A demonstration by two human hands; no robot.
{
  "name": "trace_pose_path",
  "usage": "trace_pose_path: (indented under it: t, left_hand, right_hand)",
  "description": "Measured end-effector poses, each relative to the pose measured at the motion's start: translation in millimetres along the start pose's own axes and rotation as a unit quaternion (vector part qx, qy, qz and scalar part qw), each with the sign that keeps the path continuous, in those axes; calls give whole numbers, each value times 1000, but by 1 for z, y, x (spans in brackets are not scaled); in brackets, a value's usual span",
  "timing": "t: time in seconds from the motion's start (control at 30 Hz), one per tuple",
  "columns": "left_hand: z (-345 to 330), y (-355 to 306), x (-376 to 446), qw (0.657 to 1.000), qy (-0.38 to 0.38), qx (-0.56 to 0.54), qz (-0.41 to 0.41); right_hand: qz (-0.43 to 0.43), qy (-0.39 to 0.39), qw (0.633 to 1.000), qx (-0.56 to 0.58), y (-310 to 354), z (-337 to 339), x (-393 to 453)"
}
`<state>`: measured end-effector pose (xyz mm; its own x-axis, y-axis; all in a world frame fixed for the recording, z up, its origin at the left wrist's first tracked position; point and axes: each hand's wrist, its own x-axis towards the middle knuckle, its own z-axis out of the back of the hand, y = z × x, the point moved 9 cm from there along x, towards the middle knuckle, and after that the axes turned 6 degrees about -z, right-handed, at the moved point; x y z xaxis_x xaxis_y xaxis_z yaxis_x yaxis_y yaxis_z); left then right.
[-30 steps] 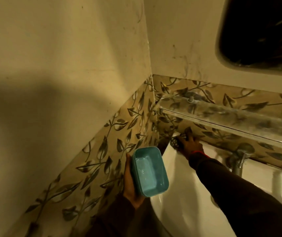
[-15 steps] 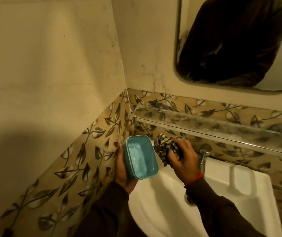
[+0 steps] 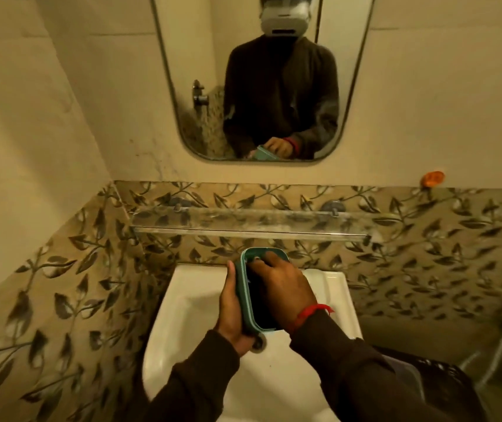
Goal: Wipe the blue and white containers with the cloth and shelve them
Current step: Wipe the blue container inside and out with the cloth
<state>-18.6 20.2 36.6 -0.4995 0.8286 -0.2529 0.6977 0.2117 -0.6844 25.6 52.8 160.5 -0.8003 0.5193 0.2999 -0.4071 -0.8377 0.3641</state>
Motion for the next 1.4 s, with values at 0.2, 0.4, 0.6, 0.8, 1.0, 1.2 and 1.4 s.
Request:
trace_pose_path:
  t: [0.2, 0.4, 0.6, 0.8, 1.0, 1.2, 1.4]
  left_hand:
    - [-14, 0, 1, 997, 64, 23, 41]
    - [-43, 20, -8, 996, 66, -2, 60]
    - [-46, -2, 7, 995, 79, -43, 34]
    - [-39, 6, 0, 994, 91, -50, 45]
    - [-54, 15, -4, 997, 37, -51, 48]
    - [-48, 4, 6, 993, 69, -78, 47]
    - [-70, 15, 5, 993, 91, -43, 58]
  right_hand:
    - [130, 159, 978, 25, 12, 4, -36]
    - [7, 39, 996, -76, -20, 37, -15]
    - [59, -4, 997, -47, 0, 46, -11]
    - [66, 92, 994, -2, 0, 30, -21]
    - [-115, -115, 982, 96, -43, 64, -8]
    - [4, -49, 976, 213, -25, 73, -14]
    - [-96, -136, 975, 148, -41, 93, -1]
